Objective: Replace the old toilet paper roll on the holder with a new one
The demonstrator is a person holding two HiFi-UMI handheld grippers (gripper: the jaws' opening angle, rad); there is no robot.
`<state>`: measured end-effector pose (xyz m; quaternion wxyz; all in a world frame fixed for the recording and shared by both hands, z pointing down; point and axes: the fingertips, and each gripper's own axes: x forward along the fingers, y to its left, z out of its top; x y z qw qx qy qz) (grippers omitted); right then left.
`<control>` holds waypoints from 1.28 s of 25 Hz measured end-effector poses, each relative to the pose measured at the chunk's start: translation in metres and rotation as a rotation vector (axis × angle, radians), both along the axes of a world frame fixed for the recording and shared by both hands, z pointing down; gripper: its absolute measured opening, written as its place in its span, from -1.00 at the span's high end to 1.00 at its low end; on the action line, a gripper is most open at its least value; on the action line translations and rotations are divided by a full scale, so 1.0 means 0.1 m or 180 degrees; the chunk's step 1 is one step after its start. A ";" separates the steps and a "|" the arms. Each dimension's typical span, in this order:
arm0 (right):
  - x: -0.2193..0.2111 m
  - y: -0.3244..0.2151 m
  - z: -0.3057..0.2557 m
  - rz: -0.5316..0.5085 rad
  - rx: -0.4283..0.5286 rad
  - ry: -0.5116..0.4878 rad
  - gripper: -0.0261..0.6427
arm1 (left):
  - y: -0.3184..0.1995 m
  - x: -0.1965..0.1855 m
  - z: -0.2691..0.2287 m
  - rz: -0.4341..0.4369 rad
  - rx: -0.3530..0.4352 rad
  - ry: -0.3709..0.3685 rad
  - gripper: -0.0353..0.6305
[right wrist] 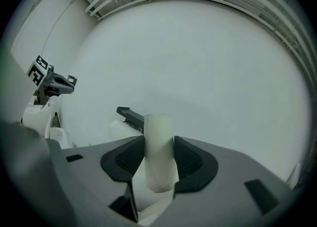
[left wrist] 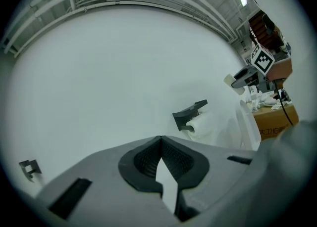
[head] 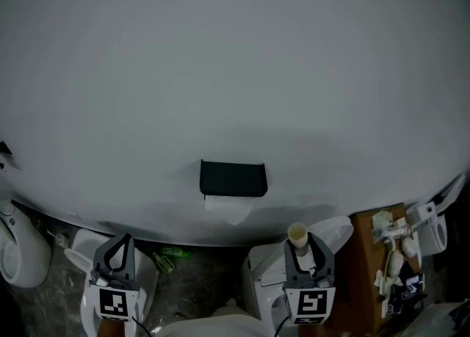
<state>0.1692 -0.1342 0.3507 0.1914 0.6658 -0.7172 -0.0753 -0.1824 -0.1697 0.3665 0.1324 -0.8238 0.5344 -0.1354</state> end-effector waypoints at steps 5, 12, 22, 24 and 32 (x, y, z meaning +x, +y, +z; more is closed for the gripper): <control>0.05 0.08 0.05 0.0029 0.0004 -0.0042 0.37 | 0.13 -0.01 -0.13 0.0072 0.0191 -0.0309 0.88; 0.03 0.07 0.08 -0.0034 -0.0006 -0.0143 0.37 | 0.21 -0.07 -0.05 -0.0209 -0.0045 0.0159 0.88; -0.04 0.03 0.05 -0.0121 0.0042 -0.0144 0.37 | 0.28 -0.12 -0.09 -0.0267 -0.0011 0.0269 0.88; -0.07 0.01 0.05 -0.0137 0.0063 -0.0168 0.37 | 0.28 -0.13 -0.12 -0.0262 0.0012 0.0276 0.88; -0.24 0.01 0.08 -0.0240 0.0067 -0.0222 0.37 | 0.33 -0.25 -0.20 -0.0309 0.0047 0.0321 0.88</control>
